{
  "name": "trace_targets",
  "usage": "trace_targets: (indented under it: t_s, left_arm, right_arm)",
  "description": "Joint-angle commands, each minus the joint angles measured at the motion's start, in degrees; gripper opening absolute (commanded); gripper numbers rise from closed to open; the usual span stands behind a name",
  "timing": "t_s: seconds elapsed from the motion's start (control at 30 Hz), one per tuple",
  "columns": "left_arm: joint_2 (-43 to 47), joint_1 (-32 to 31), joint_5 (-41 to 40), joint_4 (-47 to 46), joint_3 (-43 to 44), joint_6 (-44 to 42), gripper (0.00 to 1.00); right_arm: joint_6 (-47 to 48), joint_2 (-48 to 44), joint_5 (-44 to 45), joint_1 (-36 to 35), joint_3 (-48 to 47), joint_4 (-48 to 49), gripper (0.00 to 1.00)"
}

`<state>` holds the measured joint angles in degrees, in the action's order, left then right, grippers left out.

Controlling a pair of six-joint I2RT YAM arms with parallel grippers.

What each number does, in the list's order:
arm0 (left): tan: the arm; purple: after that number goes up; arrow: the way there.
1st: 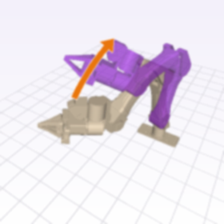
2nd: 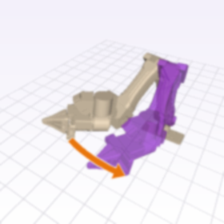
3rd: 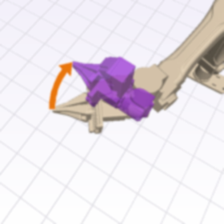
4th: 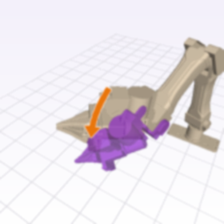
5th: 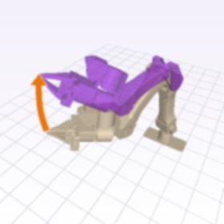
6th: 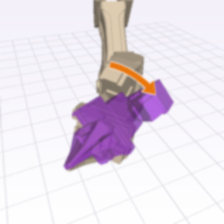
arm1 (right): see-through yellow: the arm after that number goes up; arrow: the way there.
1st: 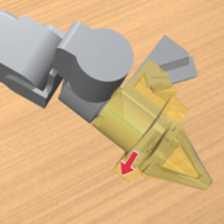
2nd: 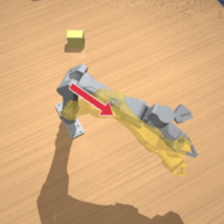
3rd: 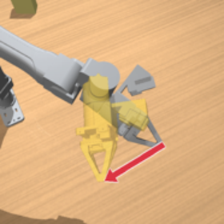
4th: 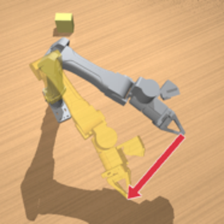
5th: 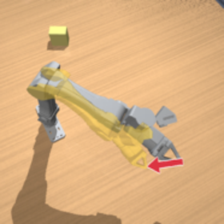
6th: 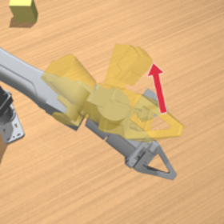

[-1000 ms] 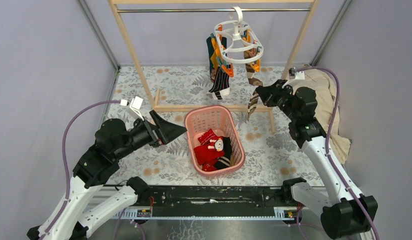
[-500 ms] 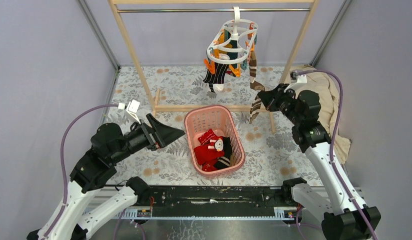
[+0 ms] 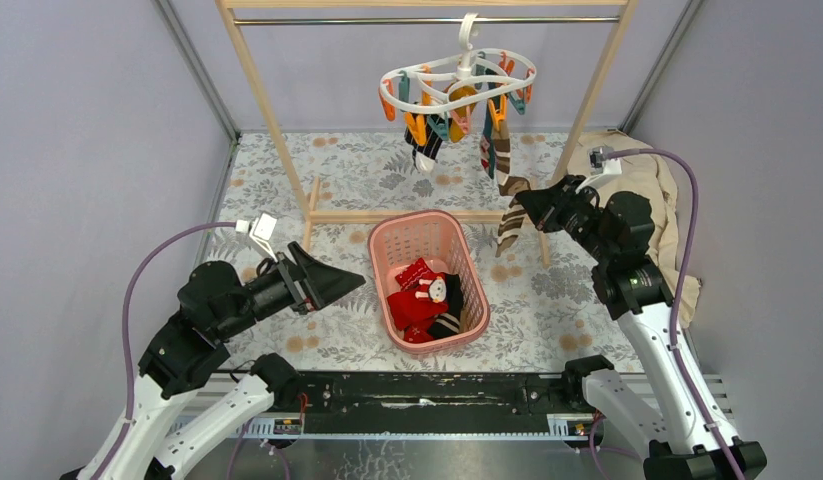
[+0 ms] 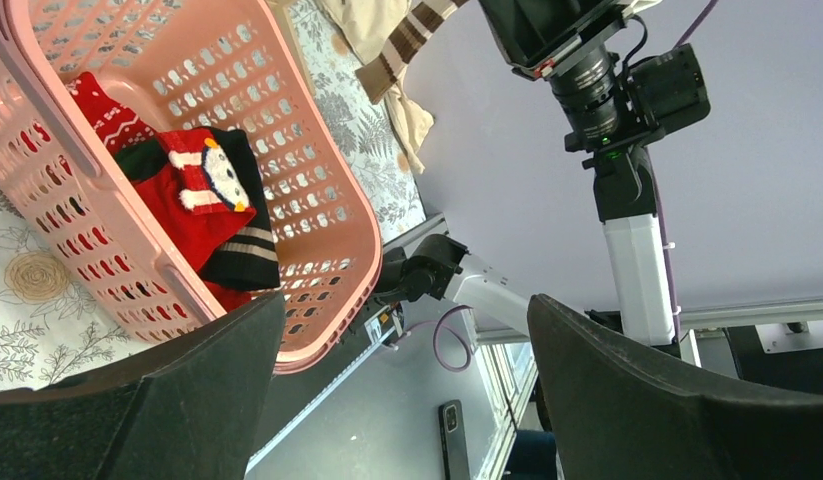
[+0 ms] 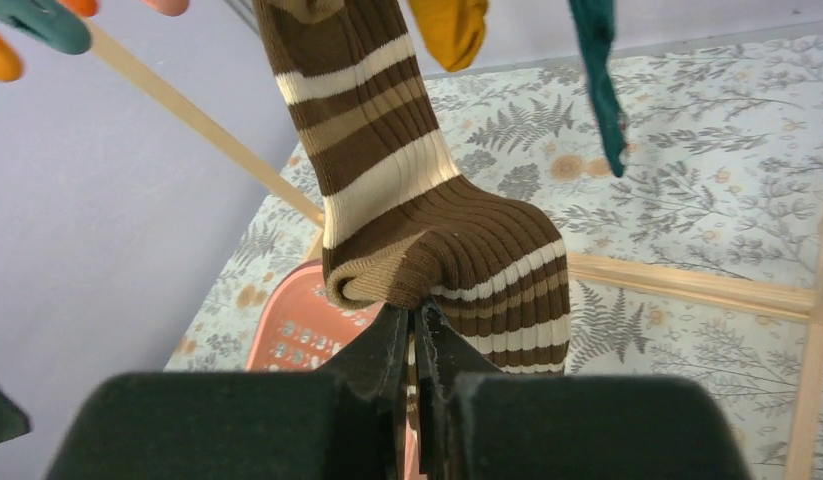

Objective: Remove the socks clipped to the hanger
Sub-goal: Remove the sock from the hanger.

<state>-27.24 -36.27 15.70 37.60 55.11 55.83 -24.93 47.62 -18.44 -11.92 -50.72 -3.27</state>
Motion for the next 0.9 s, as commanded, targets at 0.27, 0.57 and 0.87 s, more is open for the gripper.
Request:
trace_targets:
  t_s: [0.27, 0.57, 0.87]
  left_arm:
    - [1.50, 0.26, 4.37, -3.78, -3.70, -0.63, 0.99]
    - [1.85, 0.31, 5.66, -4.11, -3.95, -2.84, 0.99]
    - [-0.01, 0.24, 7.37, -6.73, -4.45, -3.46, 0.99]
  right_arm:
    - [-12.41, -3.89, -14.38, 0.06, -4.03, 1.60, 0.06]
    - [-20.68, -5.01, -20.97, 0.06, -5.93, 5.26, 0.05]
    - [-27.70, -3.16, -25.85, 0.06, -5.53, 11.01, 0.04]
